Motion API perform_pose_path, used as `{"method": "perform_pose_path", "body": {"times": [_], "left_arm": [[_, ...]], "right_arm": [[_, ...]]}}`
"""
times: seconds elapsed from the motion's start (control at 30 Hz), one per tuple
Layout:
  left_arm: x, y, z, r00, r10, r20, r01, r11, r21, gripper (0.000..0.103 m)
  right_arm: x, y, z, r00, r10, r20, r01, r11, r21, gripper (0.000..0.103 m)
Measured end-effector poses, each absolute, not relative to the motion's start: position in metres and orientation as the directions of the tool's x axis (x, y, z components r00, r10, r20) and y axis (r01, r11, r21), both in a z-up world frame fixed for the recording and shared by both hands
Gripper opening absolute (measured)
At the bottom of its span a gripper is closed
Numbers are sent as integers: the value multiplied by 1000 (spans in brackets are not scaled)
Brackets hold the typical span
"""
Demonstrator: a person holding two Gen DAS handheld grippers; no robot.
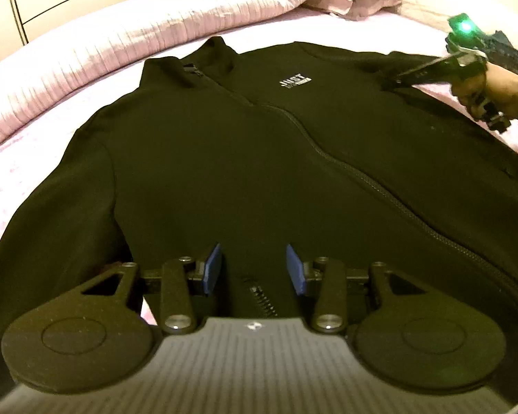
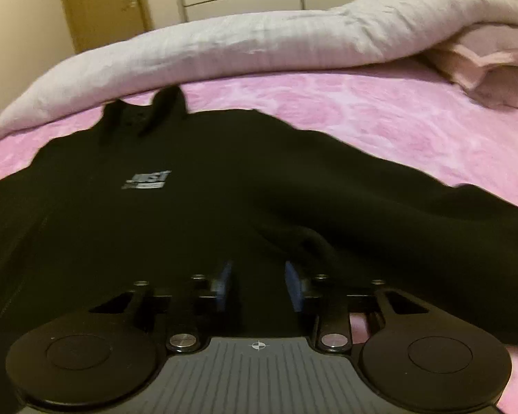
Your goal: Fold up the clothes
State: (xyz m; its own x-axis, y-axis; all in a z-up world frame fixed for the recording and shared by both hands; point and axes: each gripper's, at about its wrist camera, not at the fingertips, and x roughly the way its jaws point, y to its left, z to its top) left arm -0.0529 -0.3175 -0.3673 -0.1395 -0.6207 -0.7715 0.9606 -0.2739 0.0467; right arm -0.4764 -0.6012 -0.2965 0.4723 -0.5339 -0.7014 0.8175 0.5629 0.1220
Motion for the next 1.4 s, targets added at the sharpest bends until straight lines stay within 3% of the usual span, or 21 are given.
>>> {"method": "perform_pose_path", "body": {"times": [0.37, 0.63, 0.87, 0.97, 1.27, 1.4], "left_arm": [[10, -266, -358, -25, -640, -768, 990, -124, 71, 39], [109, -210, -334, 187, -646, -740, 980, 70, 187, 40], [178, -169, -343, 403, -573, -714, 856, -41, 516, 44], [194, -157, -360, 444, -543, -713, 793, -131, 595, 47], [217, -131, -373, 440, -612, -657, 597, -347, 723, 50], [242, -143, -366, 392, -618, -681, 610, -380, 696, 50]], "right_arm": [[-467, -548, -263, 398, -553, -732, 837, 546, 43, 40], [-398, -487, -241, 539, -473, -697, 690, 723, 43, 51], [-307, -441, -237, 648, -350, -676, 534, 842, 76, 53], [-269, -424, -238, 681, -297, -669, 466, 881, 84, 53], [-189, -388, -246, 715, -194, -671, 336, 938, 87, 54], [-166, -377, -250, 723, -163, -672, 304, 948, 97, 55]]}}
